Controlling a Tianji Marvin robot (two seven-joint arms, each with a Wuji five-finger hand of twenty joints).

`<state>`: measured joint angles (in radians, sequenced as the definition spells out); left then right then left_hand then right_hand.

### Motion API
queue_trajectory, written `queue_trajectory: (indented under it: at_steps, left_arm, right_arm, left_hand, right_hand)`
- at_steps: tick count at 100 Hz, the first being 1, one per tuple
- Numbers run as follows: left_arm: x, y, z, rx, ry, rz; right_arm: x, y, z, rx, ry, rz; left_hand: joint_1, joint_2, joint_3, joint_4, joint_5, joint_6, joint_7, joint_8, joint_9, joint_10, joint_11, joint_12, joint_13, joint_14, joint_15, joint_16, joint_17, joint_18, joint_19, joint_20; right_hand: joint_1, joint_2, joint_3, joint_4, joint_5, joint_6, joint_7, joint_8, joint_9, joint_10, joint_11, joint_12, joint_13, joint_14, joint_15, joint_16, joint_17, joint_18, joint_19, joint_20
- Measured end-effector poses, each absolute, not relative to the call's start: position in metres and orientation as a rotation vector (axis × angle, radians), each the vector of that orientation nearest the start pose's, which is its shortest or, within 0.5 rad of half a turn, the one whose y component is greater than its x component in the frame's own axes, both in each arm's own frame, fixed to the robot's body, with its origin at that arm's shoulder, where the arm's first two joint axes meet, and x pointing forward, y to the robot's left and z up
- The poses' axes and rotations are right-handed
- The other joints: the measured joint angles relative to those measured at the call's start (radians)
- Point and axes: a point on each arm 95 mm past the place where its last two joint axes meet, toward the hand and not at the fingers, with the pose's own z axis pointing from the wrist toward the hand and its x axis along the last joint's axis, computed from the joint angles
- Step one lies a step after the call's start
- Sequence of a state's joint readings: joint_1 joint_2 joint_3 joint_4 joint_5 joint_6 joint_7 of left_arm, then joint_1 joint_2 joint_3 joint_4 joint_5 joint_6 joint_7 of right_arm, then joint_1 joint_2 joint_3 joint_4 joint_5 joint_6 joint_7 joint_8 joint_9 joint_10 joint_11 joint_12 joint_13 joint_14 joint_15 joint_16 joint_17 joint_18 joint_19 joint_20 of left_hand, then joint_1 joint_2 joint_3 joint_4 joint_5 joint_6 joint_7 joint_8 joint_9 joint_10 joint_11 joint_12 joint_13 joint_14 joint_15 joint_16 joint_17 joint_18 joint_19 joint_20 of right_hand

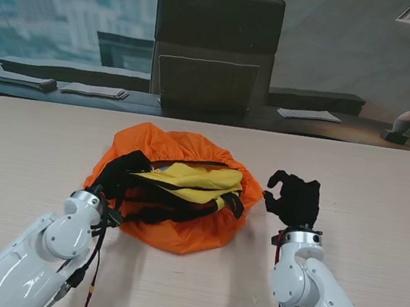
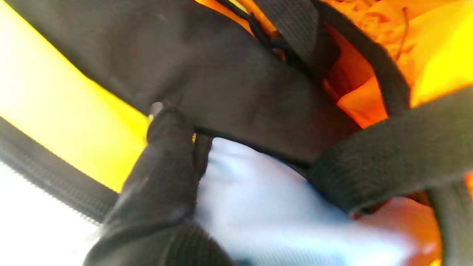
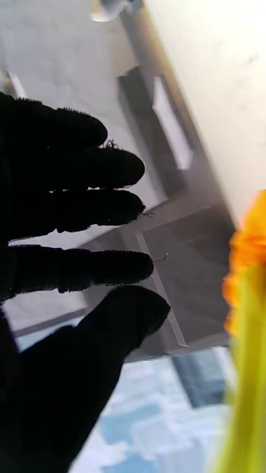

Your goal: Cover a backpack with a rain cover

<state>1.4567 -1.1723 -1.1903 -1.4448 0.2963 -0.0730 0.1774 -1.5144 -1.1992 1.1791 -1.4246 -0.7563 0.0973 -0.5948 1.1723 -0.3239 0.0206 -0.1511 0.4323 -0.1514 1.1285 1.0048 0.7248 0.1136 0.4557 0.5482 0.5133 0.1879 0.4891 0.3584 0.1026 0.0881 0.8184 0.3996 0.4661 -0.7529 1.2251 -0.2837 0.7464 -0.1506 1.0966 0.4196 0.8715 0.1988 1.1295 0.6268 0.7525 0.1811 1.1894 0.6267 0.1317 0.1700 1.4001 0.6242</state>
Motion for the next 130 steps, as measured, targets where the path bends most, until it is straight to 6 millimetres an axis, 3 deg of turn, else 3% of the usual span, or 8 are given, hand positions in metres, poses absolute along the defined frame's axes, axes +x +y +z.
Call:
queue_trajectory:
  at_steps: [17, 25, 31, 48, 66, 74, 91, 130]
  left_arm:
    - [0.436, 0.001, -0.326, -1.775, 0.874, -1.959]
    - [0.436, 0.0, -0.326, -1.774, 0.864, -1.961]
    - [0.435, 0.0, -0.326, -1.782, 0.852, -1.967]
    - [0.434, 0.0, -0.326, -1.799, 0.832, -1.98]
    - [0.434, 0.0, -0.325, -1.838, 0.785, -2.004]
    - [0.434, -0.001, -0.325, -1.835, 0.793, -2.003]
    - [0.434, -0.001, -0.325, -1.837, 0.797, -2.0]
    - [0.435, 0.0, -0.324, -1.855, 0.797, -2.009]
  right_arm:
    - [0.402, -0.005, -0.34, 1.251, 1.211, 1.65]
    - [0.399, -0.002, -0.345, 1.288, 1.296, 1.704]
    - [0.398, 0.004, -0.349, 1.288, 1.329, 1.675]
    - [0.405, 0.021, -0.353, 1.268, 1.552, 1.492]
    - [0.421, 0.041, -0.357, 1.199, 1.544, 1.466]
    - [0.43, 0.043, -0.359, 1.231, 1.537, 1.432]
    - [0.438, 0.058, -0.36, 1.303, 1.518, 1.407]
    - [0.447, 0.082, -0.368, 1.301, 1.543, 1.335]
  left_hand:
    - [0.021, 0.014, -0.042, 0.011, 0.0, 0.0, 0.014, 0.0, 0.0, 0.002, 0.0, 0.0, 0.0, 0.0, 0.0, 0.0, 0.001, 0.001, 0.0, 0.0]
    - [0.023, 0.014, -0.042, 0.011, 0.0, 0.0, 0.016, 0.0, 0.0, 0.002, 0.0, -0.001, 0.0, 0.001, 0.0, 0.0, 0.003, 0.001, 0.0, 0.0]
    - [0.03, 0.014, -0.042, 0.011, 0.0, 0.01, 0.023, 0.0, 0.0, 0.01, 0.0, -0.001, 0.0, 0.001, 0.0, 0.0, 0.003, 0.002, 0.0, 0.0]
    - [0.033, 0.015, -0.042, 0.011, 0.0, 0.011, 0.023, 0.0, 0.0, 0.014, 0.0, -0.011, 0.018, 0.011, -0.001, -0.001, 0.015, 0.01, 0.0, 0.0]
    - [0.044, 0.023, -0.042, 0.023, 0.0, 0.03, 0.023, 0.0, 0.0, 0.03, 0.0, -0.015, 0.026, 0.021, -0.001, -0.002, 0.024, 0.023, 0.0, 0.0]
    - [0.044, 0.024, -0.042, 0.023, 0.0, 0.038, 0.023, 0.0, 0.0, 0.039, 0.0, -0.023, 0.033, 0.026, -0.001, -0.002, 0.032, 0.031, 0.0, 0.001]
    - [0.044, 0.026, -0.042, 0.024, 0.0, 0.039, 0.023, 0.0, 0.0, 0.041, 0.0, -0.023, 0.047, 0.027, -0.002, -0.011, 0.047, 0.034, 0.0, 0.001]
    - [0.047, 0.026, -0.042, 0.024, 0.0, 0.04, 0.024, 0.0, 0.0, 0.051, 0.0, -0.023, 0.07, 0.027, -0.004, -0.012, 0.075, 0.037, 0.0, 0.001]
  right_hand:
    - [0.04, -0.016, 0.032, 0.0, 0.034, -0.019, -0.219, -0.152, 0.07, -0.013, -0.091, -0.023, 0.076, -0.015, -0.075, -0.059, 0.103, 0.002, -0.004, -0.007]
    - [0.038, -0.016, 0.038, 0.0, -0.003, -0.052, -0.405, -0.126, 0.07, -0.026, -0.114, -0.036, 0.079, -0.03, -0.112, -0.074, 0.125, -0.008, -0.015, -0.029]
    - [0.038, -0.012, 0.038, 0.0, -0.086, -0.093, -0.444, -0.114, 0.058, -0.028, -0.115, -0.036, 0.075, -0.034, -0.12, -0.075, 0.122, -0.015, -0.025, -0.03]
    - [0.038, 0.037, 0.038, 0.011, -0.25, -0.165, -0.444, -0.128, -0.033, -0.047, -0.111, -0.035, 0.011, -0.067, -0.121, -0.075, 0.085, -0.039, -0.027, -0.03]
    - [0.026, 0.078, 0.037, 0.031, -0.305, -0.166, -0.442, -0.142, -0.045, -0.048, -0.103, -0.035, -0.003, -0.069, -0.121, -0.074, 0.067, -0.046, -0.028, -0.029]
    - [0.009, 0.109, 0.028, 0.092, -0.327, -0.166, -0.435, -0.142, -0.045, -0.048, -0.099, -0.026, -0.003, -0.067, -0.121, -0.064, 0.062, -0.046, -0.028, -0.028]
    - [0.009, 0.245, -0.074, 0.102, -0.354, -0.086, -0.424, -0.154, -0.045, -0.048, -0.087, -0.013, -0.003, -0.053, -0.104, -0.051, 0.052, -0.042, -0.028, 0.005]
    - [0.008, 0.228, -0.091, 0.102, -0.471, -0.166, -0.424, -0.17, -0.037, -0.047, -0.086, -0.013, 0.002, -0.043, -0.084, -0.05, 0.088, -0.026, -0.014, 0.022]
